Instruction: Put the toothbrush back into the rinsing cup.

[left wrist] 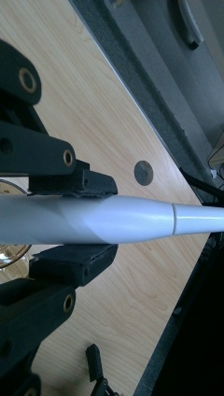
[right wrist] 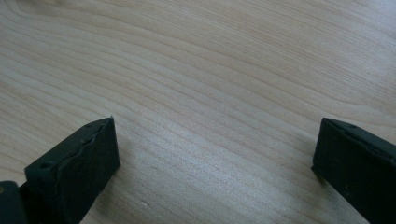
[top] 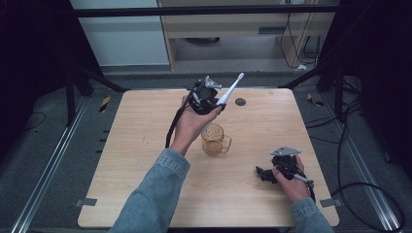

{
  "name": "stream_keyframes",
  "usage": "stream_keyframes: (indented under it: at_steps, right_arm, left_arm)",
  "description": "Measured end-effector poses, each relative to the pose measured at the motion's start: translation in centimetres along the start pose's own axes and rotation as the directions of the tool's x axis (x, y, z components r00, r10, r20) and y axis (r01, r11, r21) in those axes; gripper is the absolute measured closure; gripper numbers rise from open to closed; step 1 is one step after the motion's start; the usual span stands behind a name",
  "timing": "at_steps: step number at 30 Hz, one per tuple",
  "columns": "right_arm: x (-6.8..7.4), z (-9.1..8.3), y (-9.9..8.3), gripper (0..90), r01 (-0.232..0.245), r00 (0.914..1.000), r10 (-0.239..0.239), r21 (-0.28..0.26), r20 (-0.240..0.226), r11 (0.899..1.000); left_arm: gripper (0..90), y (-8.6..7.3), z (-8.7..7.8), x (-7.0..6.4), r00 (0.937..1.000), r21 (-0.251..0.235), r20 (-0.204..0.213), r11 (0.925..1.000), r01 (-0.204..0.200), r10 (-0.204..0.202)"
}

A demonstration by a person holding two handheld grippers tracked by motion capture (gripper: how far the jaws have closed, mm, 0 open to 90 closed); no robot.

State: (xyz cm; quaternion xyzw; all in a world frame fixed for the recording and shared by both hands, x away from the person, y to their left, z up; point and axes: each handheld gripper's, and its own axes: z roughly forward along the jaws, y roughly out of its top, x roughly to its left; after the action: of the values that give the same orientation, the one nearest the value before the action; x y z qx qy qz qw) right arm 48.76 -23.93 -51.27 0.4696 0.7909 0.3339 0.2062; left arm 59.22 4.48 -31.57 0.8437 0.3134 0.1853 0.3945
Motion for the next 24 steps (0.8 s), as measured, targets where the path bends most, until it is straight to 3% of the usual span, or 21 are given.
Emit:
stream_keyframes:
  at_steps: [17,24]
  right_arm:
    - [0.0,0.0,0.0,0.4,0.001,1.0,-0.001,-0.001,0.0,1.0]
    - [0.0,0.0,0.0,0.4,0.002,1.0,-0.002,-0.002,0.0,1.0]
  left_arm:
    - [66.4,-0.1,0.8,-0.4,0.9997,-0.007,0.026,1.0,-0.002,0.002]
    - [66.3,-0.4,1.5,-0.2,0.9986,-0.015,0.049,0.9997,0.021,-0.02]
